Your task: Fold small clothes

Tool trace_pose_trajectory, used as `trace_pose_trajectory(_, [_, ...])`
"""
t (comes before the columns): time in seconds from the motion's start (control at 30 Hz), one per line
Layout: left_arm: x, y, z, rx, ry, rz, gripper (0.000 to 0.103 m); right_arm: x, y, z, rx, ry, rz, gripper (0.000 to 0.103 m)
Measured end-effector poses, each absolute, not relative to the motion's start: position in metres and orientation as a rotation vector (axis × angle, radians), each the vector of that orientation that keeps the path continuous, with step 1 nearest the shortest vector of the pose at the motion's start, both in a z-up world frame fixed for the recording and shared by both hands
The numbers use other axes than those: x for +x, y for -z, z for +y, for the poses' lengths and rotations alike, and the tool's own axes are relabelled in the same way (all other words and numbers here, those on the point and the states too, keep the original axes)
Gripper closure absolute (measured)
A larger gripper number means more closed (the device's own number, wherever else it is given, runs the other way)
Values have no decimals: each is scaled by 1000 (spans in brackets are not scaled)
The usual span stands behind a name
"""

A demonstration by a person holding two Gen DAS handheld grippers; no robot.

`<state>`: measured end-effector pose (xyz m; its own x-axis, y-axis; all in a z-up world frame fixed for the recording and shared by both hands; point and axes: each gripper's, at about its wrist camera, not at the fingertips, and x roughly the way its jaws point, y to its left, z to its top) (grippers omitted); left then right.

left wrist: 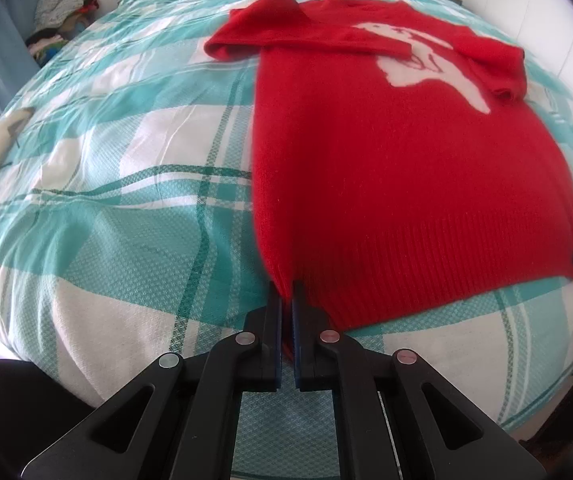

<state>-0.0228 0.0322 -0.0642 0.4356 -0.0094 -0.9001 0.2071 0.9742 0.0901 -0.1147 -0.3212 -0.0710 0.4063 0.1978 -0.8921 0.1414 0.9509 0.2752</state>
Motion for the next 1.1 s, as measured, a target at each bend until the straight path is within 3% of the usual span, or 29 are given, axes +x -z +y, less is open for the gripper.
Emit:
trace_pose_trajectory(0.13, [-30, 67, 16, 330, 92, 1065, 99, -116, 69, -313, 257, -19, 1137, 101])
trace_pose_trajectory(0.2, [-32, 65, 16, 341, 77, 1047, 94, -118, 65, -314, 255, -21, 1123, 100])
trace_pose_trajectory(0.27, [-36, 57, 20, 339, 53, 1026, 75, -120, 60, -314, 266, -47, 1128, 92])
trace_pose_trajectory(0.33, [-43, 42, 31, 280, 39, 994, 38, -124, 49, -316, 242, -75, 1156, 65])
trace_pose_trajectory(0.4, [-51, 26, 45, 222, 48, 979, 36, -128, 28, -318, 137, -71, 1140, 54])
trace_pose_trajectory(0.53, [-52, -15, 66, 153, 41, 901, 36, -118, -21, -321, -209, -20, 1015, 53])
trace_pose_trajectory(0.67, [-25, -45, 64, 61, 81, 814, 32, -70, -48, -308, -298, -151, 903, 53])
trace_pose_trajectory(0.83, [13, -22, 50, -11, 80, 763, 31, 5, -8, -250, -452, -336, 898, 53])
trace_pose_trajectory(0.97, [30, 20, 47, 32, 40, 936, 31, 49, 37, -238, -504, -306, 900, 55])
trace_pose_trajectory(1.0, [29, 24, 47, 48, 25, 950, 31, 57, 41, -244, -467, -297, 896, 65])
trace_pose_trajectory(1.03, [28, 26, 49, 62, 8, 951, 31, 63, 39, -254, -397, -287, 893, 88])
trace_pose_trajectory(1.1, [25, 24, 53, 72, -12, 935, 31, 66, 22, -289, -210, -235, 851, 91])
